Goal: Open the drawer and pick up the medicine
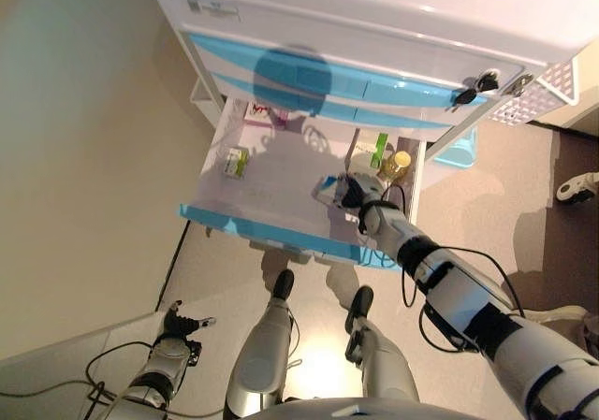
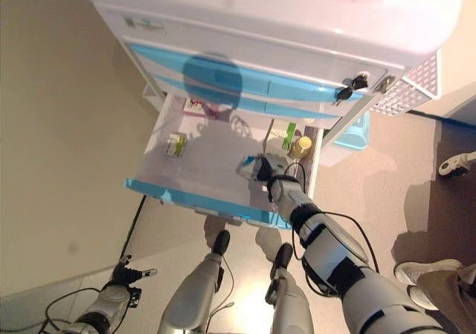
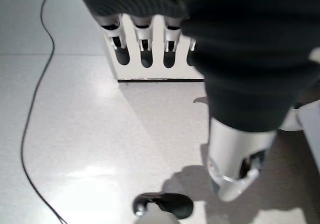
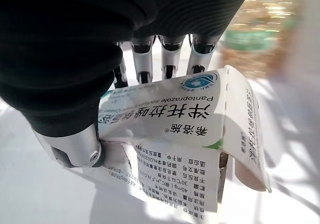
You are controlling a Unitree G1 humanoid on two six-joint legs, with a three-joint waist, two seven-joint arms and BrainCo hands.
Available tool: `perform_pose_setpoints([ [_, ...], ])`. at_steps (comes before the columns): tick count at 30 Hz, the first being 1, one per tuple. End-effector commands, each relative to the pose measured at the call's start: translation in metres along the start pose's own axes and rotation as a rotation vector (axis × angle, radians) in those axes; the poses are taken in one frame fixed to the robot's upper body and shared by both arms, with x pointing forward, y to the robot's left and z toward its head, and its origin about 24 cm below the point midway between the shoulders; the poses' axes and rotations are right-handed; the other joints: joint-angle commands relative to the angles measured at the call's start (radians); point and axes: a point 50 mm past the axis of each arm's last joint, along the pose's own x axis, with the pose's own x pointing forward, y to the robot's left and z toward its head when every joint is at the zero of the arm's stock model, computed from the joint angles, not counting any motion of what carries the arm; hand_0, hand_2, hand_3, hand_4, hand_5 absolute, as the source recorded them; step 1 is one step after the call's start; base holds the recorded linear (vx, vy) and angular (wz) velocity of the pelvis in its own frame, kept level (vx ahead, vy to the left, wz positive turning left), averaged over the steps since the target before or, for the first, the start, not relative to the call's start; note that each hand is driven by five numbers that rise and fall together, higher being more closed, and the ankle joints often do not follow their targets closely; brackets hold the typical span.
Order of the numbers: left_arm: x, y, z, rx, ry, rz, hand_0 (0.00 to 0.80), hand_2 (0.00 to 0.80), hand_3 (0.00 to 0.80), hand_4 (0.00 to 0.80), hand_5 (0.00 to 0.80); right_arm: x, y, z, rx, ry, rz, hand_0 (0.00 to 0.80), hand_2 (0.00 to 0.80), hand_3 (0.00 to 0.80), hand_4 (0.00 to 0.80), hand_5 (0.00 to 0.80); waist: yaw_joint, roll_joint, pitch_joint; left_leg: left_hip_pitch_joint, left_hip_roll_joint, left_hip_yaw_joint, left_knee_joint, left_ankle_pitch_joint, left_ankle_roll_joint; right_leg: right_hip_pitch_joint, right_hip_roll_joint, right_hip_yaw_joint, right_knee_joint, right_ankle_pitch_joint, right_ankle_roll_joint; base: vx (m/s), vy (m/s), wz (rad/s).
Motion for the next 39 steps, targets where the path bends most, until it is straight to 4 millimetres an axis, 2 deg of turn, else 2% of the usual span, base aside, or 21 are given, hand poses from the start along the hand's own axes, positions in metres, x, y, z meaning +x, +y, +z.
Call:
perform_pose_setpoints([
  [1, -0.005, 0.004, -0.031, 0.051, 0.101, -0.002, 0.0, 0.0, 0.0, 0.0, 0.0, 0.005, -0.022, 0.006, -0.027, -0.07, -0.056, 0.8, 0.8, 0.8, 0.8, 0.8, -0.029, -0.013, -0.044, 0.015, -0.049, -0.021, -0.103, 0.046, 0.051, 0.052, 0.006, 0.008, 0.028, -0.01, 0.067, 0.125, 0.024, -0.27],
  [7, -0.014, -0.002, -0.057, 0.093, 0.171, -0.046, 0.0, 0.0, 0.0, 0.0, 0.0, -0.004, -0.002, -0.002, -0.011, -0.085, 0.009, 0.8, 0.8, 0.8, 0.8, 0.8, -0.038, -0.007, -0.117, 0.119, -0.032, -0.003, -0.178, 0.053, 0.045, 0.137, 0.02, 0.011, -0.051, 0.004, 0.073, 0.068, 0.004, -0.19],
  [13, -0.02, -0.004, -0.073, 0.136, 0.209, -0.072, 0.0, 0.0, 0.0, 0.0, 0.0, -0.012, 0.006, -0.009, 0.019, -0.101, 0.039, 0.8, 0.8, 0.8, 0.8, 0.8, -0.049, 0.001, -0.189, 0.192, -0.024, 0.006, -0.23, 0.062, 0.037, 0.206, 0.027, 0.008, -0.099, 0.004, 0.078, 0.051, -0.009, -0.14],
  [24, -0.035, -0.002, -0.108, 0.162, 0.324, -0.098, 0.0, 0.0, 0.0, 0.0, 0.0, -0.028, 0.006, -0.019, 0.175, -0.15, 0.059, 0.8, 0.8, 0.8, 0.8, 0.8, -0.069, 0.006, -0.283, 0.257, -0.012, 0.017, -0.247, 0.057, 0.031, 0.271, 0.034, 0.009, -0.115, -0.014, 0.076, 0.005, 0.0, -0.01],
  [31, -0.04, 0.004, -0.12, 0.153, 0.369, -0.086, 0.0, 0.0, 0.0, 0.0, 0.0, -0.043, -0.004, -0.025, 0.34, -0.195, 0.026, 0.8, 0.8, 0.8, 0.8, 0.8, -0.079, 0.006, -0.307, 0.283, -0.005, 0.017, -0.246, 0.05, 0.029, 0.294, 0.038, 0.013, -0.109, -0.027, 0.071, 0.0, 0.0, 0.0],
  [32, -0.041, 0.005, -0.122, 0.145, 0.376, -0.079, 0.0, 0.0, 0.0, 0.0, 0.0, -0.053, -0.015, -0.026, 0.423, -0.246, -0.011, 0.8, 0.8, 0.8, 0.8, 0.8, -0.085, 0.007, -0.316, 0.292, -0.002, 0.016, -0.245, 0.048, 0.028, 0.303, 0.039, 0.011, -0.106, -0.034, 0.069, 0.0, 0.0, 0.0],
  [36, -0.041, 0.007, -0.124, 0.143, 0.38, -0.076, 0.0, 0.0, 0.0, 0.0, 0.0, -0.062, -0.021, -0.027, 0.481, -0.276, -0.034, 0.8, 0.8, 0.8, 0.8, 0.8, -0.089, 0.006, -0.321, 0.298, 0.0, 0.015, -0.246, 0.047, 0.027, 0.31, 0.04, 0.01, -0.105, -0.037, 0.068, 0.008, -0.007, 0.02],
  [39, -0.043, 0.006, -0.126, 0.136, 0.389, -0.075, 0.0, 0.0, 0.0, 0.0, 0.0, -0.077, -0.036, -0.031, 0.547, -0.318, -0.096, 0.8, 0.8, 0.8, 0.8, 0.8, -0.097, 0.008, -0.328, 0.308, 0.004, 0.017, -0.247, 0.044, 0.026, 0.316, 0.043, 0.01, -0.104, -0.04, 0.065, 0.004, -0.005, 0.01],
])
